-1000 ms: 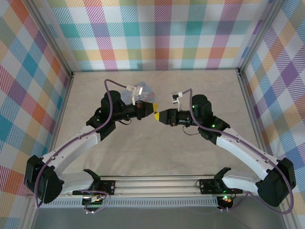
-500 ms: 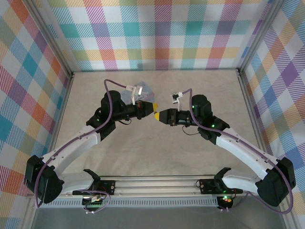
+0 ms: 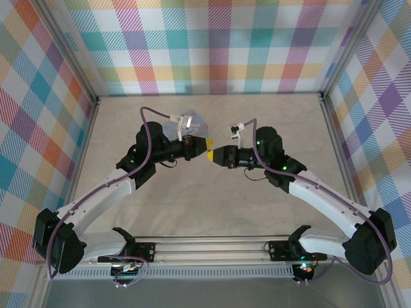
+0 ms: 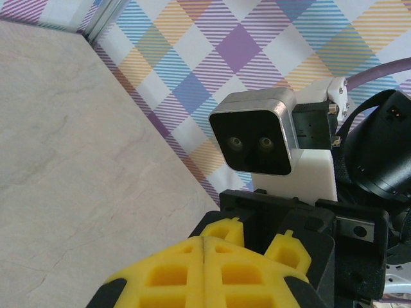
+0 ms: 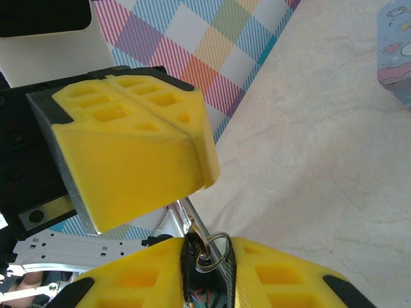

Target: Unlock the padlock with the key

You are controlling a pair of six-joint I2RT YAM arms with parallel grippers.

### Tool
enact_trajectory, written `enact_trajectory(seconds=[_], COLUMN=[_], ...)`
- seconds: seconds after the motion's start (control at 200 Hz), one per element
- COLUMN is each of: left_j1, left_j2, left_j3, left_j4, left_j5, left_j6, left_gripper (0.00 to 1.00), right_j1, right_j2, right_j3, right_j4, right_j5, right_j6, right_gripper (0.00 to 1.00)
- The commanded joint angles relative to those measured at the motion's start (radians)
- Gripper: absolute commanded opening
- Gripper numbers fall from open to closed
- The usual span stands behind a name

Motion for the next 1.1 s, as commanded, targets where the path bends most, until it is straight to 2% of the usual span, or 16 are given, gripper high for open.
enact_trajectory(seconds=[0.0, 0.205, 0.81, 0.925, 1.1], left_j1=[-0.012, -0.012, -0.012, -0.012, -0.012], left_j2=[0.005, 0.004, 0.002, 0.005, 0.001], left_j3=[0.006, 0.005, -0.011, -0.011, -0.013], left_j4=[0.032, 0.028, 0.048, 0.048, 0.048], left_j5=[0.003, -0.012, -0.051, -0.044, -0.043], left_j6=[-0.002, -0.002, -0.022, -0.023, -0.022], left_gripper=[0.0, 0.0, 0.0, 0.0, 0.0], right_j1=[0.002, 0.002, 0.002, 0.002, 0.002], right_j2=[0.006, -0.009, -0.049, -0.039, -0.039], right_j3=[0.011, 0.008, -0.03, -0.024, -0.023], right_j4=[0.051, 0.024, 0.013, 0.014, 0.013], right_j5=[-0.004, 0.007, 0.029, 0.029, 0.06], right_j6=[0.014, 0.002, 0.009, 0.008, -0.004], right_gripper=[0.23, 0.17, 0.16, 0.28, 0.38])
